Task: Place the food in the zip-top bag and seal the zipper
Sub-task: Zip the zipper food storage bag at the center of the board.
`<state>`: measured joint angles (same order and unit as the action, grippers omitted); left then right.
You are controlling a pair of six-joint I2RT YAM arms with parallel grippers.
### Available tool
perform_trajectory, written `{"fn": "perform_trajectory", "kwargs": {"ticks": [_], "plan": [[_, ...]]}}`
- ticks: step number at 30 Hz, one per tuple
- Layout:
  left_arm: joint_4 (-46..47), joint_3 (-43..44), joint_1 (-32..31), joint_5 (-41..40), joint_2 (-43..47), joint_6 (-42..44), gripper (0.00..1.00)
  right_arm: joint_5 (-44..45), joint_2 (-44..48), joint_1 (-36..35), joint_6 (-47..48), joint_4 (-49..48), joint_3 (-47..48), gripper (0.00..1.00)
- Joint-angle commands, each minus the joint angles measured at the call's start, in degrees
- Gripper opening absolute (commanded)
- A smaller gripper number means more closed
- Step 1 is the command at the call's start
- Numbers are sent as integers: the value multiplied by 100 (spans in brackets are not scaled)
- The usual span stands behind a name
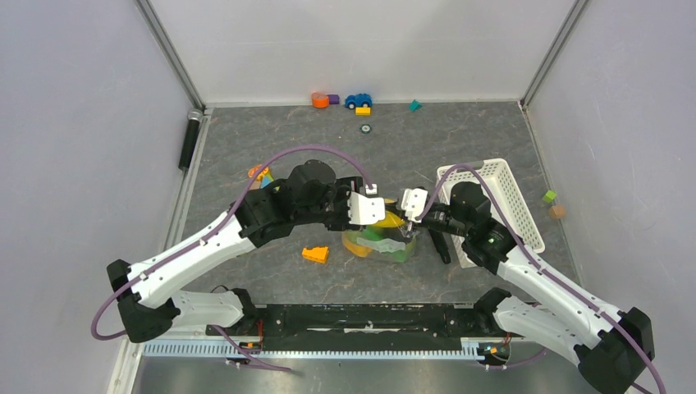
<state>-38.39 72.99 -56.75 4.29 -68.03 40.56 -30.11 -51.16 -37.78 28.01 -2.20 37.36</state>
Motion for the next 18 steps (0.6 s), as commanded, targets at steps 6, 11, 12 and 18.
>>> {"fn": "perform_trajectory", "kwargs": {"ticks": [6, 11, 12, 18], "plan": [[1351, -300, -10, 460, -218, -484, 63, -339, 40, -19, -104, -536, -78, 0], [1234, -147, -11, 640, -551, -495, 54, -347, 89, -21, -286, -707, -157, 0], [1193, -138, -9, 655, -591, -475, 52, -323, 105, -19, -299, -732, -167, 0], [1165, -202, -9, 642, -606, -494, 33, -363, 159, -19, -331, -815, -203, 0]]}}
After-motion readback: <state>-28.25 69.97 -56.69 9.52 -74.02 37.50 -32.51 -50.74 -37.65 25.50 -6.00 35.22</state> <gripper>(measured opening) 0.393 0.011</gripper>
